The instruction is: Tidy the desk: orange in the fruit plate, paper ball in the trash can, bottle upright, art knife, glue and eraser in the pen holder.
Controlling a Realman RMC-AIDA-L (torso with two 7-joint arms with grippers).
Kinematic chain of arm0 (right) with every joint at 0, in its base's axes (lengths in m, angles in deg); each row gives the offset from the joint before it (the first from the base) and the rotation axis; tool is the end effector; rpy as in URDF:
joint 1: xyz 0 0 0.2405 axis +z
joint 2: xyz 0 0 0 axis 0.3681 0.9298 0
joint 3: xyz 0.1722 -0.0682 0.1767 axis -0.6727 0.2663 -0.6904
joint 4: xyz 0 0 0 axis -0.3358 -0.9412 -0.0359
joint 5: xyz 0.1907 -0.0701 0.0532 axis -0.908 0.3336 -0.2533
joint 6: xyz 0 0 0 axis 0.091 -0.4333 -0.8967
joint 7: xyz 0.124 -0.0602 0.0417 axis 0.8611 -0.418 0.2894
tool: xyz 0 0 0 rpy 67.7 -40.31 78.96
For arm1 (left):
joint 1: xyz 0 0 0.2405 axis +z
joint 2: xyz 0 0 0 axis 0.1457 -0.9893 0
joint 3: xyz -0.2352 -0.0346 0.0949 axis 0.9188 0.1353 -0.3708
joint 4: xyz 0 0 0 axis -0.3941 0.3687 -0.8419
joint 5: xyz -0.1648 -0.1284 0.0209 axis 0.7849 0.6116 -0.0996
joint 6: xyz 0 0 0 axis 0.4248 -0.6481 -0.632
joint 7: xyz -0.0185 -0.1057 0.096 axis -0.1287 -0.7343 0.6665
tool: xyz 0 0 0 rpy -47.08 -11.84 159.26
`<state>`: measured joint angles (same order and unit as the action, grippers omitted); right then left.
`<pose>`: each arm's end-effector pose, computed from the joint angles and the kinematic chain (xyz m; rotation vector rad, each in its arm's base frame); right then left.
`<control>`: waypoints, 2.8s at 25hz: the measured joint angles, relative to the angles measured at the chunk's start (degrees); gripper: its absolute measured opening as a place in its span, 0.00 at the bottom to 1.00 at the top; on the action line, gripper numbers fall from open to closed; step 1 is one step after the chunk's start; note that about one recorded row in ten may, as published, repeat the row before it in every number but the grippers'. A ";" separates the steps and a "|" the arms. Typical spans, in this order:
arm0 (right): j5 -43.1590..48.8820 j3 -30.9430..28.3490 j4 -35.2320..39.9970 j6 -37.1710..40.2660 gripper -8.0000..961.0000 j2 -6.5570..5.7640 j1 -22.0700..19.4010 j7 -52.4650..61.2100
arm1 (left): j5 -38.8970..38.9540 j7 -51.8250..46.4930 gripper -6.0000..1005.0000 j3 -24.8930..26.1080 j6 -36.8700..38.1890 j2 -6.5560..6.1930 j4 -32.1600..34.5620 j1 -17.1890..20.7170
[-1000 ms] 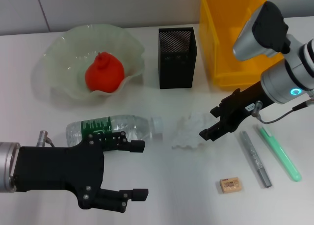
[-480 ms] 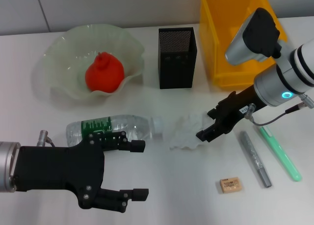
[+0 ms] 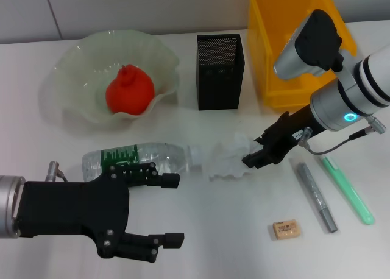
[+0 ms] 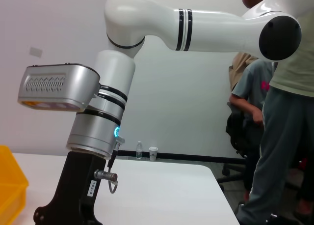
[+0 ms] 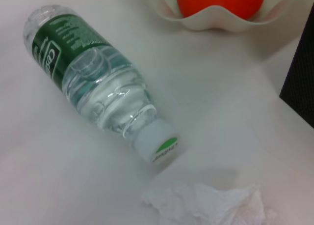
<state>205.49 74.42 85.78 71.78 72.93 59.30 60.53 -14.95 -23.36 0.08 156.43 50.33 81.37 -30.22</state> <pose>0.2134 0.3722 -0.0291 -2.7724 0.7762 -0.3005 -0.2190 0.2661 -0.0096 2.9411 0.0872 0.8822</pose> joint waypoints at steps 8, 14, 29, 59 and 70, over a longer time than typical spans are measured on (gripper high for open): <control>-0.17 -0.36 3.26 1.18 0.46 0.04 -1.03 1.48 | 0.00 0.00 0.83 0.00 -0.12 0.00 0.05 -0.19; -0.36 -0.55 14.44 3.90 0.43 0.08 -5.36 4.25 | 0.00 0.00 0.83 0.00 -0.18 0.00 0.01 -0.23; -0.45 -8.94 29.89 -0.87 0.43 -0.01 -11.90 2.83 | 0.00 0.00 0.83 0.00 -0.25 0.08 -0.01 -0.78; 1.02 -12.55 11.64 -20.04 0.47 -2.29 -5.18 -3.05 | 0.00 -0.20 0.83 0.12 -0.51 0.00 -0.01 -2.22; -0.31 -12.69 13.28 -19.38 0.73 -1.86 -6.01 -3.85 | 0.00 -0.33 0.83 0.00 -0.66 0.01 0.00 -2.33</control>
<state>205.18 61.73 99.07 52.40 71.07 53.29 56.69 -14.96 -23.69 0.08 155.76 50.34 81.37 -32.55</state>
